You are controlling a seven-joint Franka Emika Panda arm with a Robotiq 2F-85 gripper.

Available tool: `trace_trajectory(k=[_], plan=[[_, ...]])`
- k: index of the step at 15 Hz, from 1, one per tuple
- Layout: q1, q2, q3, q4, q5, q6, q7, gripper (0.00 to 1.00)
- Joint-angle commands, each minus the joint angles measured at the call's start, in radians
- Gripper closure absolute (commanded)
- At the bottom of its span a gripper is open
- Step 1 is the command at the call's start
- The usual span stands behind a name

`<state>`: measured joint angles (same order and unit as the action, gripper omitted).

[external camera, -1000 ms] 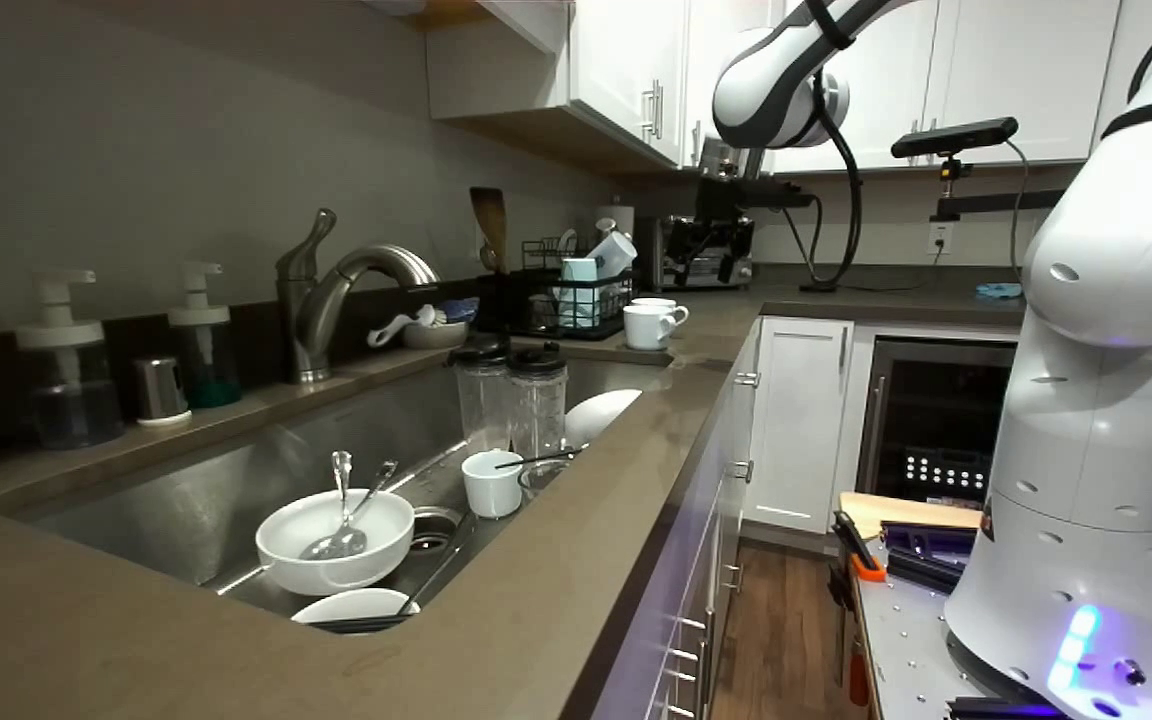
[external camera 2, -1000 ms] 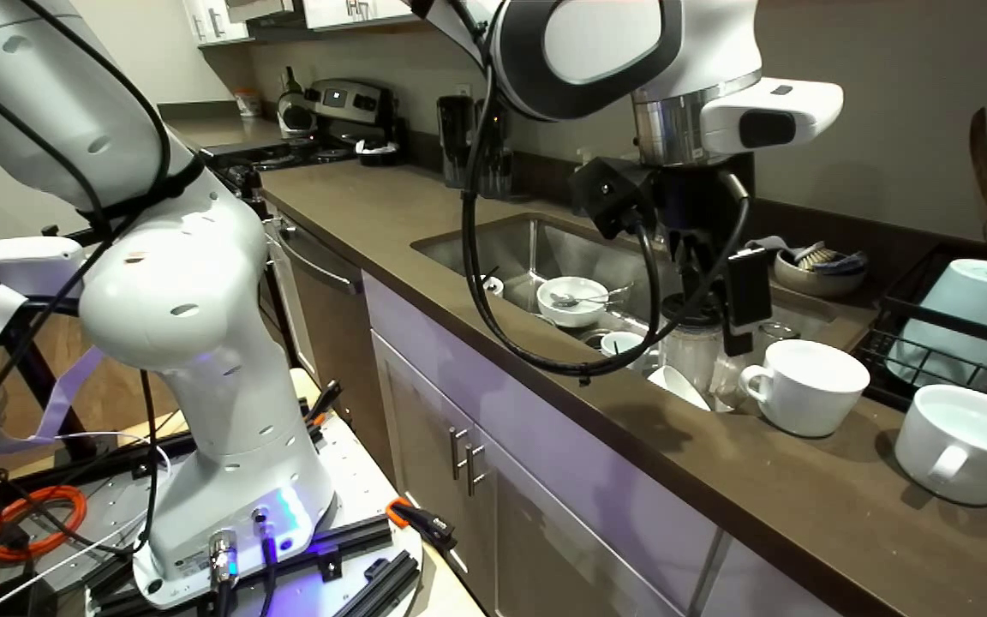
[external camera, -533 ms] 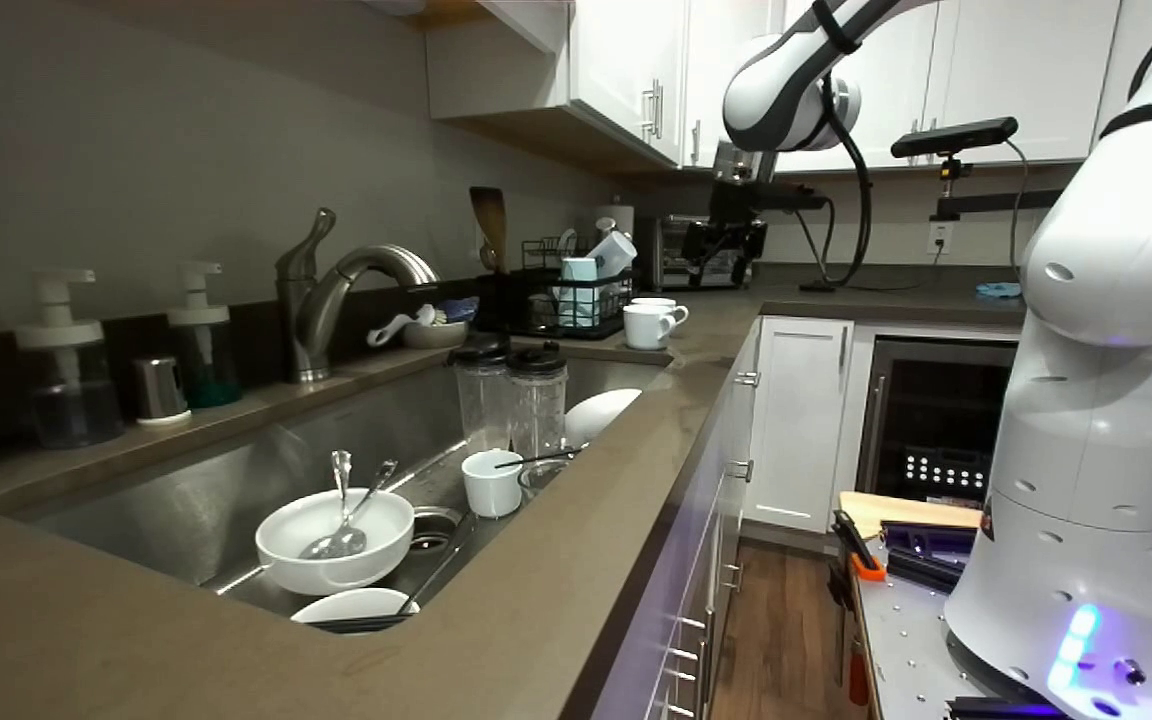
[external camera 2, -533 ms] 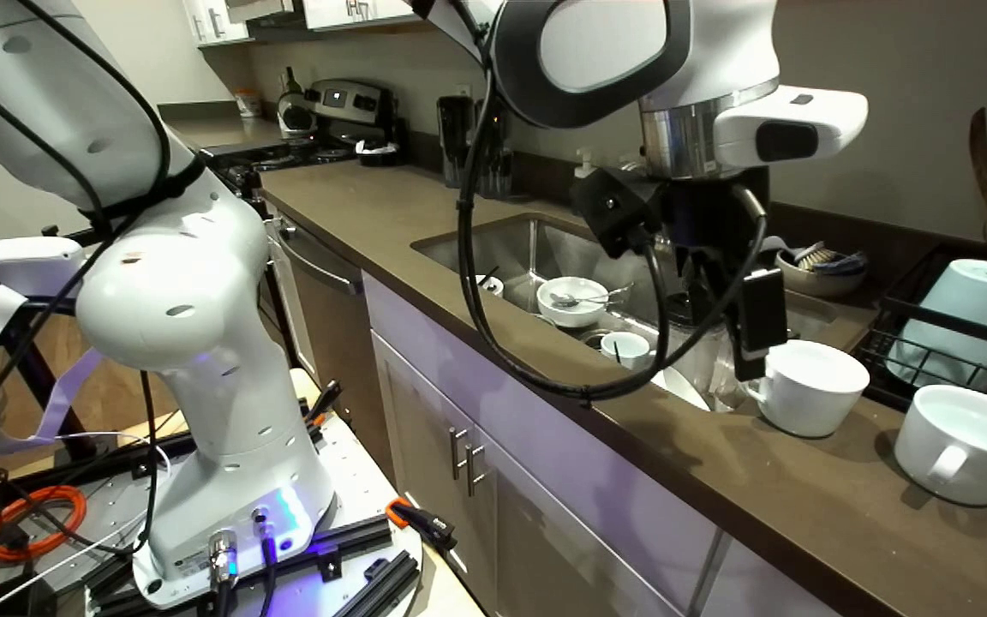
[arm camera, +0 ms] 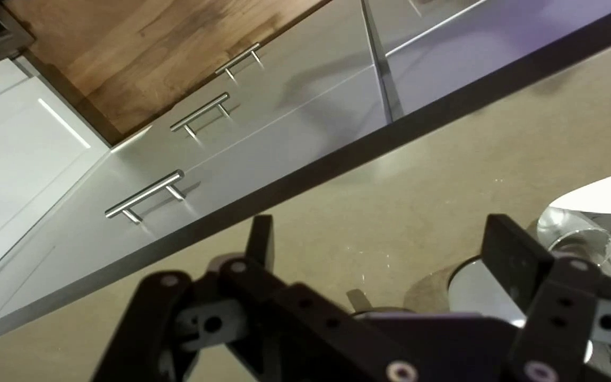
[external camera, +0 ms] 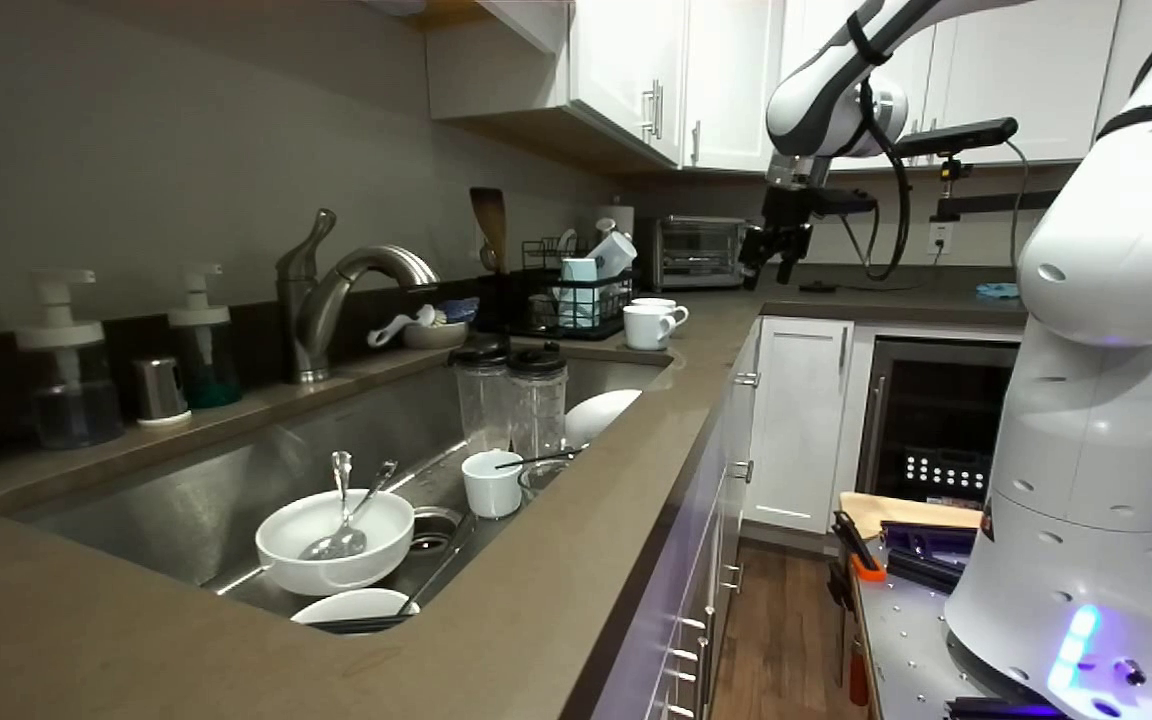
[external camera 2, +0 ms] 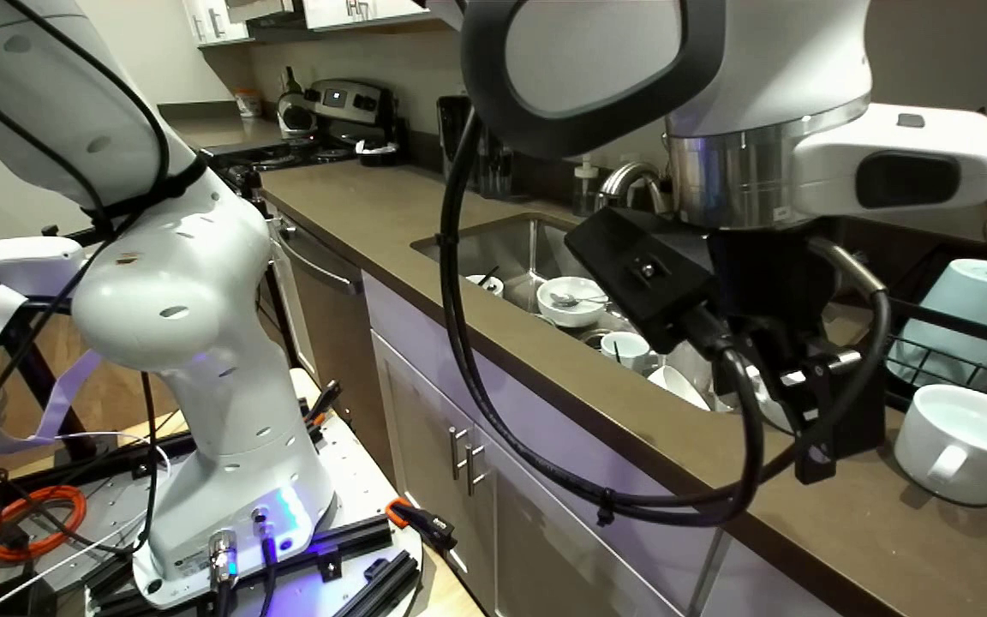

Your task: Get the cup on the left and pour the water in the sink, and put it on the left side of the sink

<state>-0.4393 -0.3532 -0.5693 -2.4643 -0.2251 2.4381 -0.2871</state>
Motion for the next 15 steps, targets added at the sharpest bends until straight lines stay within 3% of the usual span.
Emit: trace_trajectory(k=[1, 7, 15], plan=[[0.035, 0.022, -0.003, 0.031, 0.048, -0.015, -0.106, 0.0], [0.1, 0.058, 0.064, 0.05, 0.11, -0.001, -0.041, 0.0], [0.095, 0.164, 0.146, 0.106, 0.18, -0.007, 0.191, 0.0]])
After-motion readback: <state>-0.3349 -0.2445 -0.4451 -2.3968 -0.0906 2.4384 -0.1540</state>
